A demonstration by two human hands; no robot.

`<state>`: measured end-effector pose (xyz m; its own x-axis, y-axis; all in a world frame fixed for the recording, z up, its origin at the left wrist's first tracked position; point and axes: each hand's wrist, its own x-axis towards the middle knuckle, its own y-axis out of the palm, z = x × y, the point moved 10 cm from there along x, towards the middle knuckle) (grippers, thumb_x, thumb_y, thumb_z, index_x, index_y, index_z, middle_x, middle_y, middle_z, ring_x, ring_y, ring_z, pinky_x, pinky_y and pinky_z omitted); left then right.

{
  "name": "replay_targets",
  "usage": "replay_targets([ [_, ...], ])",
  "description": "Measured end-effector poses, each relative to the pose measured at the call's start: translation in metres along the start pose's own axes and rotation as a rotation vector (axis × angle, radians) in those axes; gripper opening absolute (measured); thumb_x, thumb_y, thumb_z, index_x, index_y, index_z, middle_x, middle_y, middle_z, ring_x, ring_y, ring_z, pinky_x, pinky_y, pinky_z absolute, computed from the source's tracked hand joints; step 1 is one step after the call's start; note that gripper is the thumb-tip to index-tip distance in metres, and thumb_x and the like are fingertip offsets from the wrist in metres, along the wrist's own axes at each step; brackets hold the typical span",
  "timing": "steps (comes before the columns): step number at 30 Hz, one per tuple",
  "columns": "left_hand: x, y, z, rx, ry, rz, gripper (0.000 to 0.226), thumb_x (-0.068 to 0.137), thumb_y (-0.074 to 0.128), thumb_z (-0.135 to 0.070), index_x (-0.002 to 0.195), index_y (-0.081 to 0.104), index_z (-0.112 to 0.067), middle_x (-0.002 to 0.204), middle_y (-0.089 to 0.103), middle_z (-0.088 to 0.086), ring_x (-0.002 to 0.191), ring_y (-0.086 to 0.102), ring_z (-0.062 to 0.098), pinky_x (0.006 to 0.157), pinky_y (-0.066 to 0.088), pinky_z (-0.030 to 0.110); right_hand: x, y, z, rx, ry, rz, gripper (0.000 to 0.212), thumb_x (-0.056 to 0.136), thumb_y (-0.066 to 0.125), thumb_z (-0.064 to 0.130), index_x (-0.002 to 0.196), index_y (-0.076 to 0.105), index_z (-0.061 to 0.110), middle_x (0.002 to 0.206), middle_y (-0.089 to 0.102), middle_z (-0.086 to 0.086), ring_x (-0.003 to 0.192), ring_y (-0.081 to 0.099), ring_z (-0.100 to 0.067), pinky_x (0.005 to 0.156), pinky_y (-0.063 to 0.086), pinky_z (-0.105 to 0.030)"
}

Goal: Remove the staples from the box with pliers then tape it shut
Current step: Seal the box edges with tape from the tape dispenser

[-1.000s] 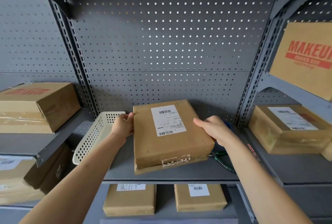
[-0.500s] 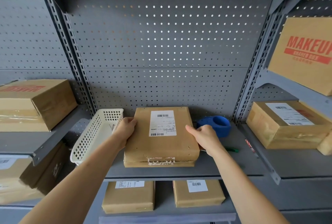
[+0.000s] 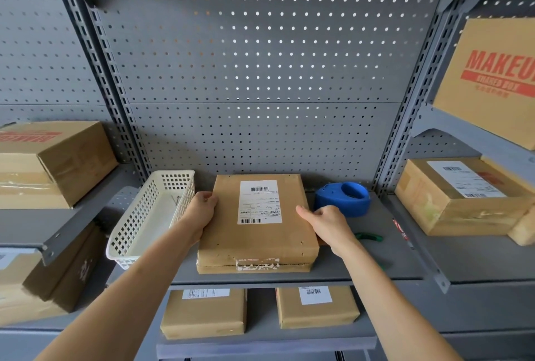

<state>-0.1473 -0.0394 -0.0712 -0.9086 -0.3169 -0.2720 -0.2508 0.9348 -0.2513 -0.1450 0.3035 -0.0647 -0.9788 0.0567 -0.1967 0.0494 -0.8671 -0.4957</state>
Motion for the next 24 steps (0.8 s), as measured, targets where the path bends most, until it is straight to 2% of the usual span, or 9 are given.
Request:
replay_targets([
  [6,0.002,0.000,0.000,0.006,0.015,-0.001,0.035,0.105,0.046,-0.029,0.134,0.051,-0.011,0.116,0.066,0.012,0.103,0.066,0.029,0.084,0.059,0.044,-0.002,-0.003,0.009,-0.108,-0.036,0.047,0.052,0.095,0.062,0.062,0.081,0.056,0.012,0.085,0.067,-0.015,0.081,0.067,-0.023,0.068,0.045,-0.032],
  [8,0.002,-0.001,-0.003,0.039,0.043,-0.019,0.034,0.105,0.046,-0.029,0.133,0.051,-0.011,0.117,0.065,0.012,0.105,0.065,0.028,0.088,0.058,0.045,-0.001,-0.011,0.016,-0.182,-0.078,0.033,0.051,0.099,0.056,0.061,0.079,0.054,0.014,0.078,0.062,-0.009,0.074,0.061,-0.019,0.064,0.042,-0.030],
  [10,0.003,-0.003,-0.006,0.074,0.081,-0.035,0.035,0.104,0.047,-0.029,0.133,0.053,-0.010,0.121,0.065,0.012,0.107,0.064,0.028,0.093,0.056,0.047,0.006,-0.028,0.022,-0.210,-0.147,-0.069,0.048,0.103,0.053,0.052,0.075,0.050,0.013,0.073,0.056,-0.002,0.071,0.056,-0.020,0.062,0.039,-0.033],
  [12,0.003,-0.004,-0.007,0.104,0.105,-0.045,0.035,0.104,0.047,-0.029,0.133,0.054,-0.009,0.122,0.065,0.010,0.108,0.063,0.027,0.095,0.055,0.048,0.018,-0.051,0.024,-0.248,-0.211,-0.197,0.041,0.105,0.051,0.039,0.076,0.052,0.011,0.072,0.059,-0.004,0.076,0.059,-0.027,0.063,0.039,-0.039],
  [14,0.001,-0.005,-0.010,0.130,0.120,-0.057,0.036,0.104,0.046,-0.030,0.133,0.053,-0.009,0.121,0.064,0.009,0.109,0.063,0.027,0.094,0.054,0.046,0.032,-0.070,0.023,-0.352,-0.267,-0.273,0.030,0.105,0.050,0.031,0.085,0.058,0.010,0.077,0.064,-0.005,0.083,0.064,-0.030,0.067,0.047,-0.040],
  [15,0.001,-0.005,-0.010,0.143,0.129,-0.062,0.037,0.104,0.046,-0.030,0.134,0.053,-0.009,0.122,0.064,0.009,0.109,0.063,0.027,0.094,0.054,0.046,0.039,-0.077,0.021,-0.407,-0.286,-0.292,0.027,0.104,0.053,0.034,0.092,0.061,0.011,0.084,0.067,-0.002,0.088,0.065,-0.028,0.070,0.051,-0.040],
  [17,0.000,-0.005,-0.011,0.164,0.143,-0.066,0.038,0.104,0.046,-0.031,0.135,0.053,-0.010,0.123,0.064,0.009,0.110,0.062,0.026,0.095,0.054,0.046,0.048,-0.088,0.019,-0.516,-0.321,-0.300,0.038,0.099,0.060,0.051,0.105,0.062,0.014,0.097,0.067,0.001,0.097,0.063,-0.024,0.078,0.053,-0.038],
  [20,0.000,-0.006,-0.012,0.178,0.153,-0.073,0.039,0.104,0.045,-0.033,0.136,0.052,-0.012,0.124,0.063,0.008,0.109,0.062,0.025,0.093,0.054,0.044,0.064,-0.092,0.014,-0.734,-0.357,-0.255,0.069,0.084,0.064,0.077,0.113,0.060,0.014,0.109,0.064,-0.002,0.104,0.059,-0.025,0.085,0.053,-0.041],
  [24,-0.003,-0.005,-0.013,0.217,0.163,-0.092,0.037,0.105,0.043,-0.033,0.134,0.052,-0.013,0.120,0.063,0.005,0.107,0.061,0.024,0.092,0.053,0.044,0.079,-0.089,0.005,-0.943,-0.313,-0.174,0.091,0.069,0.064,0.090,0.116,0.058,0.013,0.111,0.065,-0.005,0.100,0.060,-0.026,0.082,0.053,-0.041],
])
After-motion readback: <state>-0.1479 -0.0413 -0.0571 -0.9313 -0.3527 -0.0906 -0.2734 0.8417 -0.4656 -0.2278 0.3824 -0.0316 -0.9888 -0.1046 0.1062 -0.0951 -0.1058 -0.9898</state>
